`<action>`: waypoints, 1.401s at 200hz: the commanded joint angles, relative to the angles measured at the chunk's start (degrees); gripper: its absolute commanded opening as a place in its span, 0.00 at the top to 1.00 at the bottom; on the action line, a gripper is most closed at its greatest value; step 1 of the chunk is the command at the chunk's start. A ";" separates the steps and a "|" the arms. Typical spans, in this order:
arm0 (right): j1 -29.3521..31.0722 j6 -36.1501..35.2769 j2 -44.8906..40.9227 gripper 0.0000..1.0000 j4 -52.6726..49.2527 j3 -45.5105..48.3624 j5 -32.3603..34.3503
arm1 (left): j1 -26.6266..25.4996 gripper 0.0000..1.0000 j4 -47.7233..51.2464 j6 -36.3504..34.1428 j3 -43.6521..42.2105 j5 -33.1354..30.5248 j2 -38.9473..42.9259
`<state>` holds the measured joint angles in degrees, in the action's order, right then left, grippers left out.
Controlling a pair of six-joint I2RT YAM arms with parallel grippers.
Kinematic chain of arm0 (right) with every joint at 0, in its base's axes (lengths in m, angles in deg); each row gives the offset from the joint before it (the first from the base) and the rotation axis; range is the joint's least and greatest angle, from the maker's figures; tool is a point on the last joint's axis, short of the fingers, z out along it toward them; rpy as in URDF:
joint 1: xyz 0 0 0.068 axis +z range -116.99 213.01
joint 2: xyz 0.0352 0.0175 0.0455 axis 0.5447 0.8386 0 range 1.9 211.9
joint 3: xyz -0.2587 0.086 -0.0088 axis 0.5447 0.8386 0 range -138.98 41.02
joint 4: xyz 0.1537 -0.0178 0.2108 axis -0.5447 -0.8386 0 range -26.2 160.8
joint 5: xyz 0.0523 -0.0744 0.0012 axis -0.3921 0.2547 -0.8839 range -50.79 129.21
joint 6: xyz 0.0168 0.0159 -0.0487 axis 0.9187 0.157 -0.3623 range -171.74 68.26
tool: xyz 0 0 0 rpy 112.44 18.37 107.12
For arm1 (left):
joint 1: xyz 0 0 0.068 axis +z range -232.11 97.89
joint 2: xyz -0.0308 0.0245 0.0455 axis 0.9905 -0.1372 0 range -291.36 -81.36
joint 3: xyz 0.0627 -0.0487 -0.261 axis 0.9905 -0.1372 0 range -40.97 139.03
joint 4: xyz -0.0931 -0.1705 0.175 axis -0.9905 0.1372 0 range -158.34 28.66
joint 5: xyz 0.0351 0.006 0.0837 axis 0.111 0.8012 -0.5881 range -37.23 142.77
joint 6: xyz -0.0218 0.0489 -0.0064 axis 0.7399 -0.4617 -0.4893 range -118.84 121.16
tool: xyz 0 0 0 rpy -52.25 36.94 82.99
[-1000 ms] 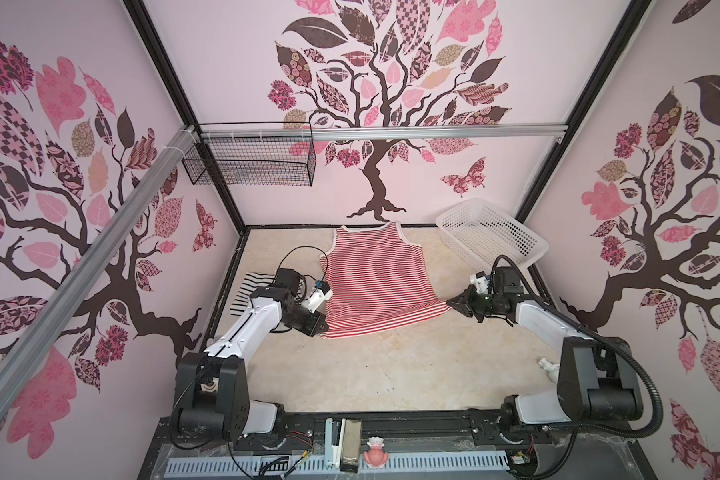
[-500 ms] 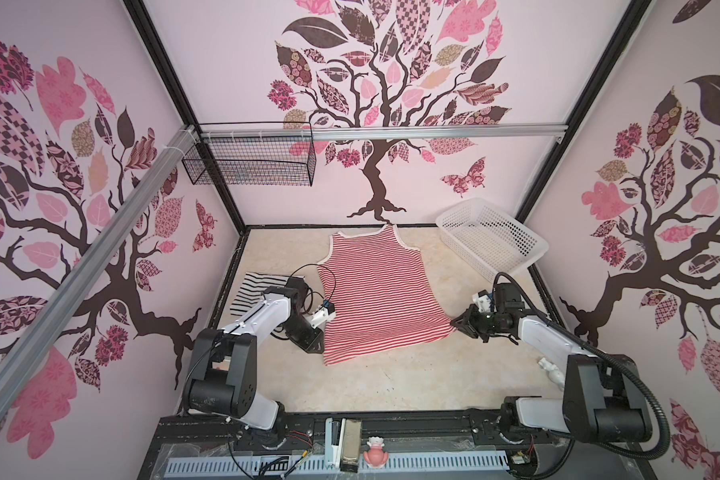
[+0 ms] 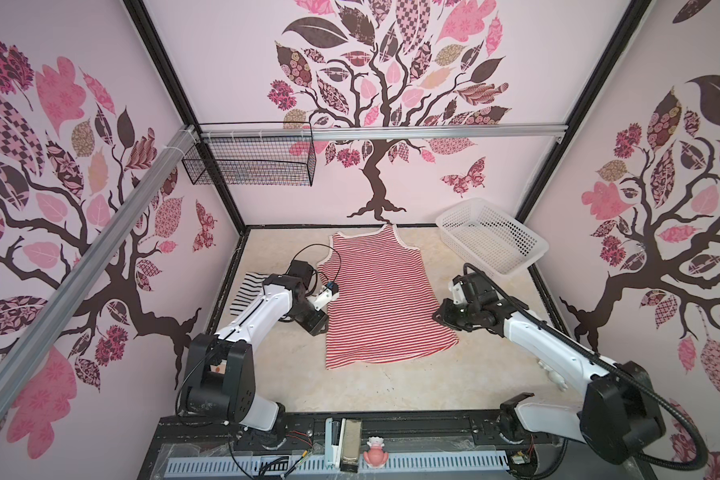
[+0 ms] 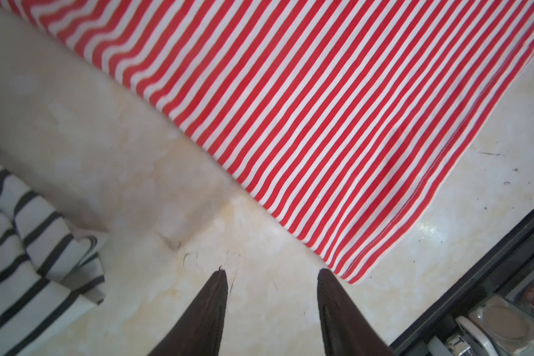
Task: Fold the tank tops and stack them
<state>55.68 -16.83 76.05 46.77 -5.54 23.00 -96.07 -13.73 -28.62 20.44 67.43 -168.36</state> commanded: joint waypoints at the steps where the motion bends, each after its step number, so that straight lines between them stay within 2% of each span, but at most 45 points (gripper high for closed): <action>1: 1.87 3.77 5.40 0.81 2.83 0.66 2.16 | -2.95 0.51 -3.40 0.06 2.27 1.29 -5.15; 46: 3.58 4.97 11.07 0.83 6.80 3.44 2.25 | -6.53 0.55 -4.20 -0.98 4.46 -2.01 -12.92; 86: 2.51 2.56 13.45 0.78 3.27 4.68 8.58 | -12.10 0.57 -4.31 -2.59 1.57 -5.69 -13.24; 120: -5.74 0.23 13.23 0.75 1.78 5.68 8.29 | -21.51 0.57 -3.62 -2.77 -1.51 -8.33 -12.36; 149: -16.26 -2.59 12.80 0.73 -0.18 4.25 8.58 | -31.36 0.57 -1.57 -2.23 -0.70 -8.77 -12.91; 162: -19.62 -3.69 13.36 0.72 -1.93 1.51 10.21 | -35.39 0.57 0.33 -2.54 0.95 -7.35 -13.11; 174: -20.06 -4.04 13.20 0.71 -3.76 -1.54 12.13 | -37.16 0.56 2.04 -2.64 3.31 -4.87 -12.89; 192: -19.22 -2.88 10.41 0.68 -3.04 -2.59 8.47 | -35.47 0.56 2.64 -1.20 7.61 -2.97 -11.69; 215: -10.90 0.57 7.04 0.65 -1.79 -2.03 7.71 | -26.46 0.54 0.82 1.19 13.55 -1.29 -11.17; 250: 5.92 8.65 8.28 0.64 4.34 0.48 5.67 | -15.55 0.52 -6.08 5.83 23.06 -9.90 -18.42; 280: 16.17 13.10 12.73 0.64 8.26 0.08 6.56 | -9.85 0.52 -6.78 5.93 32.85 -12.57 -28.87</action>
<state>66.72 -9.29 85.32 52.21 -5.54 29.49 -108.53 -19.39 -24.23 47.52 58.14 -189.49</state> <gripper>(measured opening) 0.360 0.475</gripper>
